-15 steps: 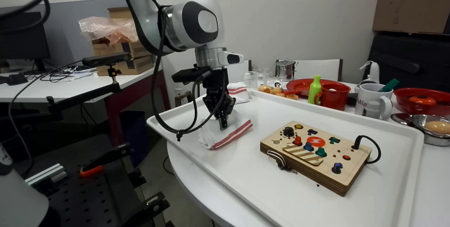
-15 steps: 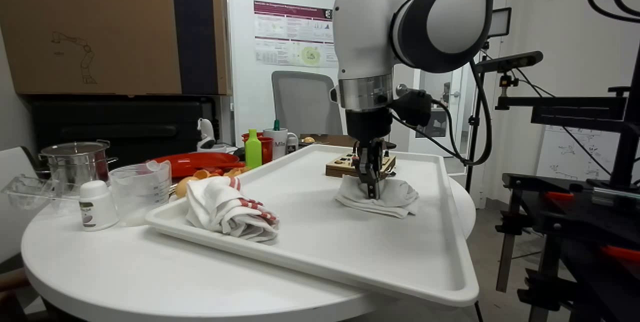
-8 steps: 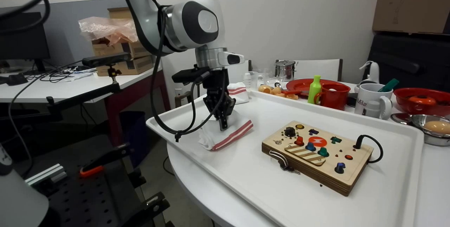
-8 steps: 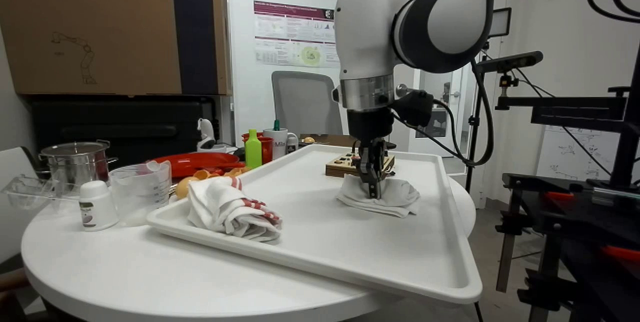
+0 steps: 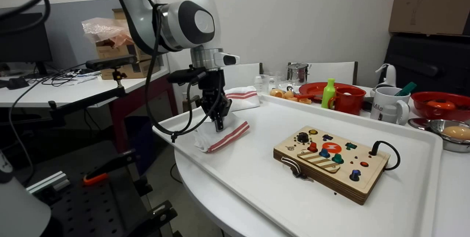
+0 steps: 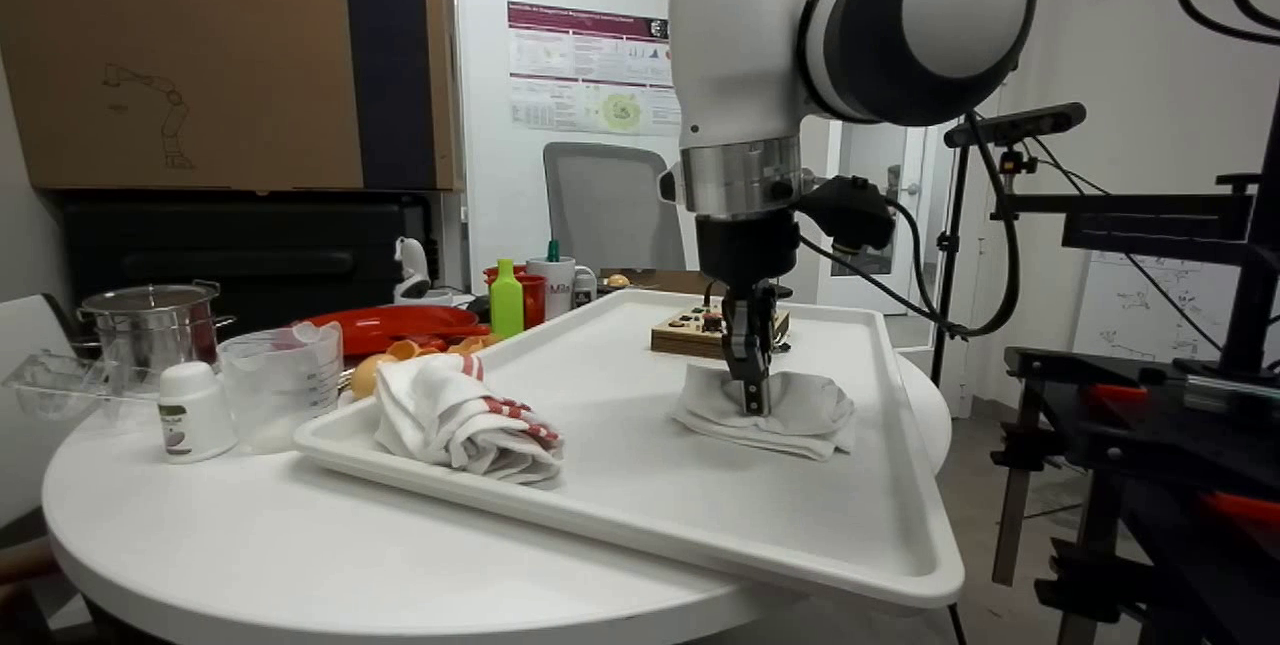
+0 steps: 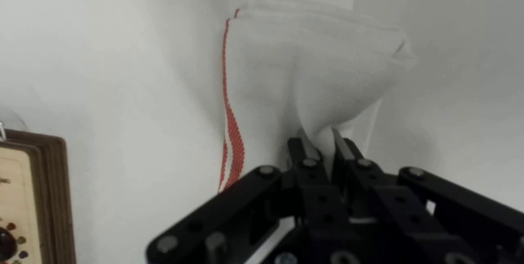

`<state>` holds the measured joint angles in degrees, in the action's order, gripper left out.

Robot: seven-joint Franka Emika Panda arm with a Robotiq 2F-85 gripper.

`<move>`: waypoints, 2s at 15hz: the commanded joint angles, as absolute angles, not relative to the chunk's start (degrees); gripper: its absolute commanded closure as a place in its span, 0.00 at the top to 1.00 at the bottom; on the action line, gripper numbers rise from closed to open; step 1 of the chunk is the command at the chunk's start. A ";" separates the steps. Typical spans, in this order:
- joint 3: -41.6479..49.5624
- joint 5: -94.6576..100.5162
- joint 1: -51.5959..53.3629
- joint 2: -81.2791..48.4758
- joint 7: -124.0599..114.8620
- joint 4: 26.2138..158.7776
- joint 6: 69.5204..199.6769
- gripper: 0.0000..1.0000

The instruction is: Wipe the table with the white towel.

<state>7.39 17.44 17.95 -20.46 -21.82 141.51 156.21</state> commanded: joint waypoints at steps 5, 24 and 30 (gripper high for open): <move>2.67 18.48 20.96 -18.42 -24.19 141.12 153.40 0.03; -1.10 21.02 25.00 -27.14 -22.97 130.70 147.99 0.03; 1.13 22.24 24.09 -26.49 -23.75 130.67 148.01 0.03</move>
